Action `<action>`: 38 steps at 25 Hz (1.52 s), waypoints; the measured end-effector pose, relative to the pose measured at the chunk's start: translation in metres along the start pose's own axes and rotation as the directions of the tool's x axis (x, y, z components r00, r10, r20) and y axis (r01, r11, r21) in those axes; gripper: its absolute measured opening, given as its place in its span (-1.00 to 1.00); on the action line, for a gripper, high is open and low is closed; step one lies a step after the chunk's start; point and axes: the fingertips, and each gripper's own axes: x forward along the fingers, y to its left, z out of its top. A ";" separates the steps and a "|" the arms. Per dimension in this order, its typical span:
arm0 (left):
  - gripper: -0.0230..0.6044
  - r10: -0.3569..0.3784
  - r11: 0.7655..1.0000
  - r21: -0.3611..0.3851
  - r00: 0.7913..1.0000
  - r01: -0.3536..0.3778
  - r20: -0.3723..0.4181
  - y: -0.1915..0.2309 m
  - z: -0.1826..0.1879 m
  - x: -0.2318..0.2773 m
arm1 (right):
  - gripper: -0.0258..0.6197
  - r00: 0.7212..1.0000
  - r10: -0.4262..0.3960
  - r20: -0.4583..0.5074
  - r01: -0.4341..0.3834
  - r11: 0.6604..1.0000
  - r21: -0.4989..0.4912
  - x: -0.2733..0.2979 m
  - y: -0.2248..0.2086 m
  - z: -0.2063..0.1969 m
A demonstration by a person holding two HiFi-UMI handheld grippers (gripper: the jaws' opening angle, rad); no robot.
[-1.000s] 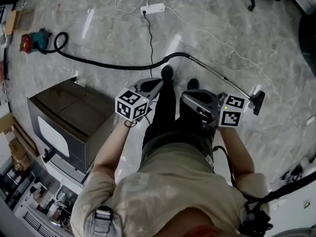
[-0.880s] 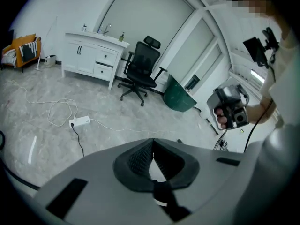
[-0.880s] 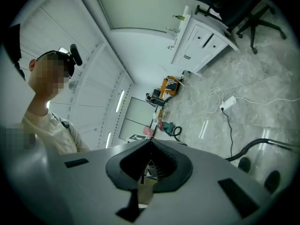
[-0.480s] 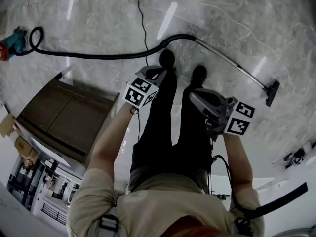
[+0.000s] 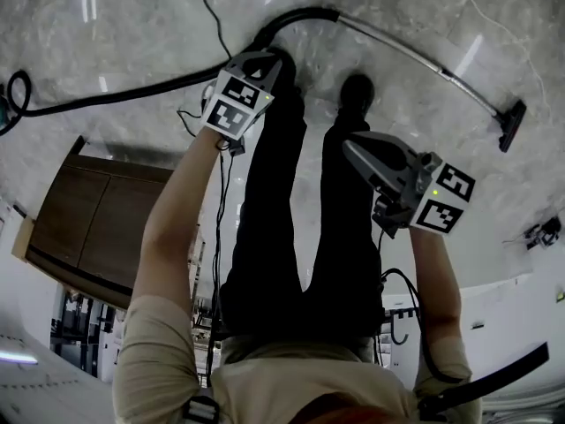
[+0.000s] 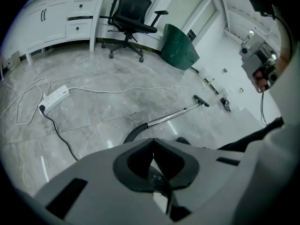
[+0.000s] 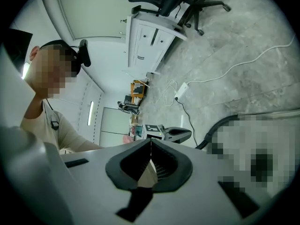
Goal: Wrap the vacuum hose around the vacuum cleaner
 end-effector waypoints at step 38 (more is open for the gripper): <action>-0.14 0.335 0.863 0.502 0.810 -0.059 -0.481 0.109 -0.059 0.233 | -0.91 0.967 -0.254 0.001 0.249 0.950 0.187 -0.041 -0.233 -0.058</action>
